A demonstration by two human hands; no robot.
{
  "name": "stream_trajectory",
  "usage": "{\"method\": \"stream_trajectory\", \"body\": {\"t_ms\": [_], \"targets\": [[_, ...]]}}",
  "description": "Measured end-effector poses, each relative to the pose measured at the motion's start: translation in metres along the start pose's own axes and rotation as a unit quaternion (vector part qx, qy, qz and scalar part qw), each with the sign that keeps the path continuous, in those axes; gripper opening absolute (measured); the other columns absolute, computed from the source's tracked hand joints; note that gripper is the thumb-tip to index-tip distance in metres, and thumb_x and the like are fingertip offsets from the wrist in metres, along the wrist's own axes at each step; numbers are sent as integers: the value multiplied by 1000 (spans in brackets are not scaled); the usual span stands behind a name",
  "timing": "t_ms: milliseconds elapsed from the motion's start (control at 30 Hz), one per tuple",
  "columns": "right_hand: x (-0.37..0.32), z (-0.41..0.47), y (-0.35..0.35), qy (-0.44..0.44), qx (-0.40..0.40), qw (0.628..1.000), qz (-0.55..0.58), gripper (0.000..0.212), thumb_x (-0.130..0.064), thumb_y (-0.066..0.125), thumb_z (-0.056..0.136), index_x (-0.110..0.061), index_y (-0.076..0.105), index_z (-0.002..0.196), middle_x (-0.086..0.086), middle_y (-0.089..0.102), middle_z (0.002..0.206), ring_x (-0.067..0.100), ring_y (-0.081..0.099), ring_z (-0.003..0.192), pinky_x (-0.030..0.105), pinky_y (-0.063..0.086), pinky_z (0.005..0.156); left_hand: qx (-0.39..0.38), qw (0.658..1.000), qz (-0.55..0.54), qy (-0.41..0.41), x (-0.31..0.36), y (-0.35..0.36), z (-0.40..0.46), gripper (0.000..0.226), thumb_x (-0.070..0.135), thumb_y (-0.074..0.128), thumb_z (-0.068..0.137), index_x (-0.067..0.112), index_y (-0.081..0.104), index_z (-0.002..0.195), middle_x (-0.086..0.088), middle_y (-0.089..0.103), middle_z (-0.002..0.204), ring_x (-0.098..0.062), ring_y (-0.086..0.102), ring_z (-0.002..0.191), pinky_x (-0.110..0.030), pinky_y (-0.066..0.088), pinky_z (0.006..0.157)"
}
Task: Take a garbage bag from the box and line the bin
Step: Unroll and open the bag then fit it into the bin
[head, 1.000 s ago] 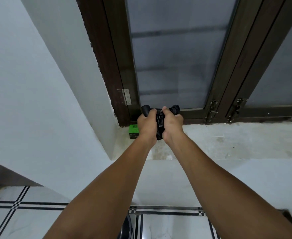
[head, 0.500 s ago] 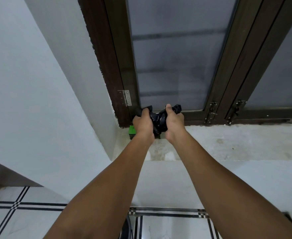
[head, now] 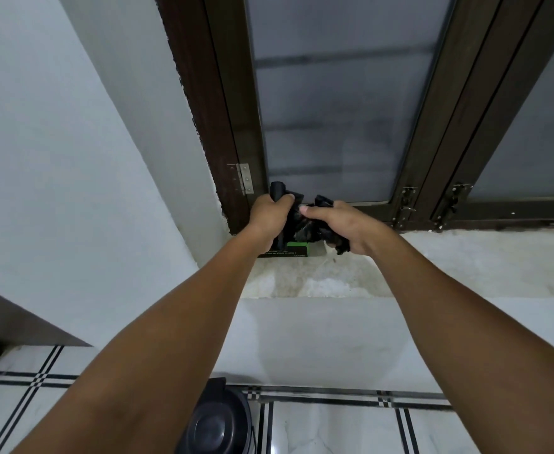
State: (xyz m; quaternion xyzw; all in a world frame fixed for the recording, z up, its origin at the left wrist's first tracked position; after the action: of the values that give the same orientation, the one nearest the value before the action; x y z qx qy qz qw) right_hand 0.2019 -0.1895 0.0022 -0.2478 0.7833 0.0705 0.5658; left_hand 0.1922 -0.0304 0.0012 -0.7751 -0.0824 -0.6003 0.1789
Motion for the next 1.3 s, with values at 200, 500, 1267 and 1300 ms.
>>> {"method": "stream_trajectory", "body": {"t_ms": [200,500,1267,1300], "targets": [[4,-2,28,15,1,947,322,33,-33,63,98,-8,70,119,15,76,112,27,75,96,36,62,74,-29,972,-206,-114,-11,19,-12,44,30,66,94,6,56,128,-24,74,109,-40,76,91,-64,58,81],[21,5,47,22,66,914,400,37,-34,67,94,-7,69,119,18,75,112,32,74,101,45,60,88,31,938,-321,-130,-31,17,-12,48,29,71,91,3,58,129,-24,72,114,-39,76,92,-62,61,76],[42,10,-17,77,135,978,138,80,-66,74,74,-11,55,130,8,67,117,27,65,104,43,54,91,37,959,-224,-172,-58,-2,-9,86,72,67,70,20,53,136,-8,69,124,-32,70,108,-50,57,93],[44,8,-21,80,127,984,96,75,-60,74,78,-11,52,131,9,66,115,28,64,103,42,54,90,12,959,-228,-168,-53,2,-13,77,71,62,75,19,58,132,-9,72,116,-30,72,102,-46,59,88]]}}
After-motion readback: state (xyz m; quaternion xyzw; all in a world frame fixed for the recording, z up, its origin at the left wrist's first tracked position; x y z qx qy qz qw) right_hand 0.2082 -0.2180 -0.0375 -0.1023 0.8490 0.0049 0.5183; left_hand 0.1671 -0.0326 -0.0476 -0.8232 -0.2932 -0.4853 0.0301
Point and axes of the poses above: each hand's wrist, its own z-axis towards the middle knuckle, its own y-axis out of the palm, x = y × z, the point moved 9 cm from there along z, towards the middle knuckle
